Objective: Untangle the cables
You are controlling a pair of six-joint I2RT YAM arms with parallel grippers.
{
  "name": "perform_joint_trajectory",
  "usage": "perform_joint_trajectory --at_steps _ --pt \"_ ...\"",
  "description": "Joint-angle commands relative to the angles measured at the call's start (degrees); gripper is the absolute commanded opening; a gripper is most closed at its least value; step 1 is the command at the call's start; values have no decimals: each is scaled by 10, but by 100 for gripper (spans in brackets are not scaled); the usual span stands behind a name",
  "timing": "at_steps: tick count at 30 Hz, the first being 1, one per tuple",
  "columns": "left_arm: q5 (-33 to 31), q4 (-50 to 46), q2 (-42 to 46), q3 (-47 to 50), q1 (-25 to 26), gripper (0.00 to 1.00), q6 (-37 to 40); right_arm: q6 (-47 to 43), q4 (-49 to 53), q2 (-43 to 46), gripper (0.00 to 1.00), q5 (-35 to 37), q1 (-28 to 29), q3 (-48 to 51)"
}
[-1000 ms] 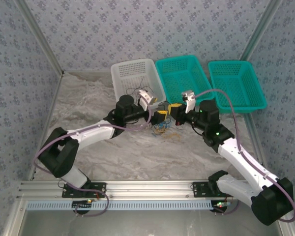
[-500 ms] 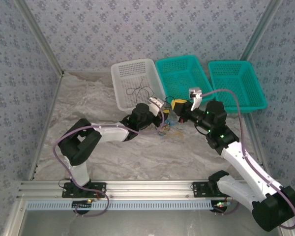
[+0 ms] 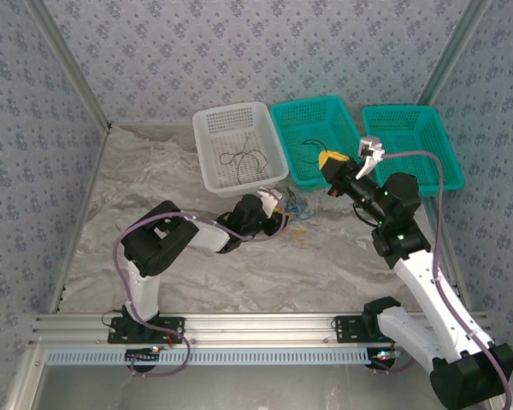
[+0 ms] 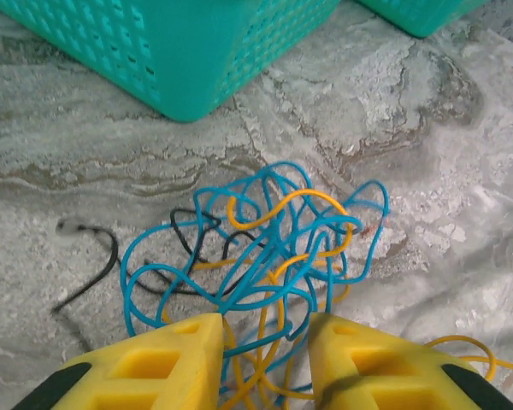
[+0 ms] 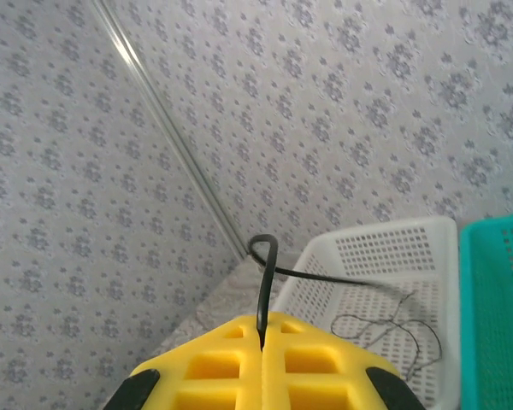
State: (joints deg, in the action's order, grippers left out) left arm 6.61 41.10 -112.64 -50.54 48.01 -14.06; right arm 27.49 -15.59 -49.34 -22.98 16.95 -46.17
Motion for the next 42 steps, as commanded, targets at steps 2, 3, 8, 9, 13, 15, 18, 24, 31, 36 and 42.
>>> perform_joint_trajectory --at_steps 2,3,8,9,13,15,18,24,31,36,42 --pt "10 18 -2 8 -9 33 -20 -8 -4 11 0 -3 -1 -30" --pt "10 20 0 10 -12 32 -25 -10 4 12 0 8 -2 -28" --pt "41 34 8 26 -30 0 -41 -3 13 23 0 56 -7 -17" --pt "41 34 10 31 -31 0 -43 -6 26 27 0 74 -8 -19" --pt "6 37 24 60 -37 0 -61 -17 120 43 0 161 -38 -39" --pt "-10 46 35 84 -43 0 -75 -14 159 56 0 188 -74 -45" --pt "-25 51 51 118 -53 0 -86 1 201 74 0 206 -134 -44" --pt "-40 46 82 162 -69 0 -90 33 261 94 0 203 -254 -34" --pt "-12 9 117 149 -72 8 -73 50 252 91 0 101 -322 -14" --pt "10 -22 144 135 -71 34 -81 44 264 43 0 15 -299 -26" --pt "-5 -30 192 160 -72 48 -85 7 267 4 0 34 -225 -40"
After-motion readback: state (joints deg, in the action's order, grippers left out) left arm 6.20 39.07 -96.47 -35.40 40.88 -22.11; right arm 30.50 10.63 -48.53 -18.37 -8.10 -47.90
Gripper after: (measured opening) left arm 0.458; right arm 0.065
